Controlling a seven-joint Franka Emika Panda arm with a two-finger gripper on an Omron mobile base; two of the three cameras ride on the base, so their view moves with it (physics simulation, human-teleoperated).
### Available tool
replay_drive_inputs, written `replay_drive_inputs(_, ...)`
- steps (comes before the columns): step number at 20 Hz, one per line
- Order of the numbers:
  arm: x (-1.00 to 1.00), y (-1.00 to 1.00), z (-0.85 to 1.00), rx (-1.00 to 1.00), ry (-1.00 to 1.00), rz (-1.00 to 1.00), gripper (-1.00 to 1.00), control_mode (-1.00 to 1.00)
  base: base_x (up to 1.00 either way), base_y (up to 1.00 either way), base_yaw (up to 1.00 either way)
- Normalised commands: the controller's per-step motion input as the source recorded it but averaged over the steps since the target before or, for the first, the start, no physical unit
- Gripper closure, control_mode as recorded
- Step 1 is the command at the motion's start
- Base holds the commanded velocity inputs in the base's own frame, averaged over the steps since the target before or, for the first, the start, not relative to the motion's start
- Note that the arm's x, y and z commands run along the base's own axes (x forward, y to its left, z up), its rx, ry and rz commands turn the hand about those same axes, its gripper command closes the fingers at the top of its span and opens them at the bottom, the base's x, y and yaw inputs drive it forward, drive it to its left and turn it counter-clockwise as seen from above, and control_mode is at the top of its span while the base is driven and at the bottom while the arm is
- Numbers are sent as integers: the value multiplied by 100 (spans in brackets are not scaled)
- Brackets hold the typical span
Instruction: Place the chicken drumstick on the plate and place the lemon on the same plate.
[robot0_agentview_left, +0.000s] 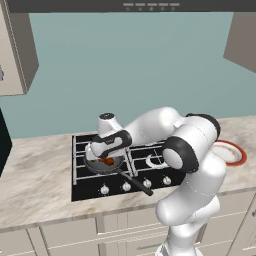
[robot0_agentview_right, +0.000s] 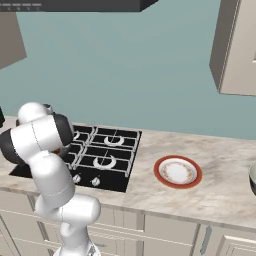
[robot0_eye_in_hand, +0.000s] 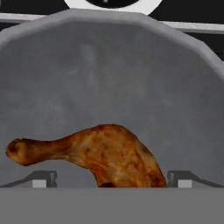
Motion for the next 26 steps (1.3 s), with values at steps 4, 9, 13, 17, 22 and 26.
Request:
replay_drive_inputs(4, 0, 0, -28, 0, 0, 0, -100, -100, 0, 0, 0)
replay_drive_inputs(9, 0, 0, -33, 0, 0, 0, -100, -100, 0, 0, 0)
replay_drive_inputs(13, 0, 0, -30, 0, 0, 0, 100, -100, 0, 0, 0)
replay_drive_inputs(17, 0, 0, -27, 0, 0, 0, 100, -100, 0, 0, 0)
replay_drive_inputs(22, 0, 0, -12, 0, 0, 0, 100, -100, 0, 0, 0)
replay_drive_inputs(26, 0, 0, 0, 0, 1, 0, 100, -100, 0, 0, 0)
